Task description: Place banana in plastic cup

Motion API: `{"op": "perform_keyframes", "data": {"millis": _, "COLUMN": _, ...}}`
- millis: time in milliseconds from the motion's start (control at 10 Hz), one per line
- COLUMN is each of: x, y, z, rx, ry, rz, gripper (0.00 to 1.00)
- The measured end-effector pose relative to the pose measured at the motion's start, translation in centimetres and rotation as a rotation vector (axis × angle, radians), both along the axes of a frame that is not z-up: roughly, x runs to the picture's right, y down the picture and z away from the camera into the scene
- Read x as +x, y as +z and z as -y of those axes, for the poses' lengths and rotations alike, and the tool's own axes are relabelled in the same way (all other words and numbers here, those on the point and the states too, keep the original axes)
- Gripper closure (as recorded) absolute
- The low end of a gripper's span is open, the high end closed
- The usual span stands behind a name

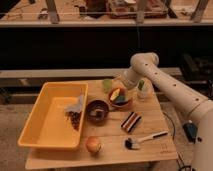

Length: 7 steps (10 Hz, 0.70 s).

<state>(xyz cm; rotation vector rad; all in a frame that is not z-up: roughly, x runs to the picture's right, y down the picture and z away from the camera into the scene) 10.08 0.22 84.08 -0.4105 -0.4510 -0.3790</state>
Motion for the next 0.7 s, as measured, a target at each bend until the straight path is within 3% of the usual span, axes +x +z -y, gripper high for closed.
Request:
{"op": "perform_keyframes", "data": {"millis": 500, "x": -1.6, "y": 1.5, "z": -1.2, "rx": -0.004, "ry": 0.003, "rz": 0.031, "gripper": 0.22}}
{"op": "perform_keyframes", "data": {"millis": 700, "x": -1.7, "y": 2.2, "z": -1.8, "rx": 0.003, "ry": 0.04, "rz": 0.019, "gripper": 0.22}}
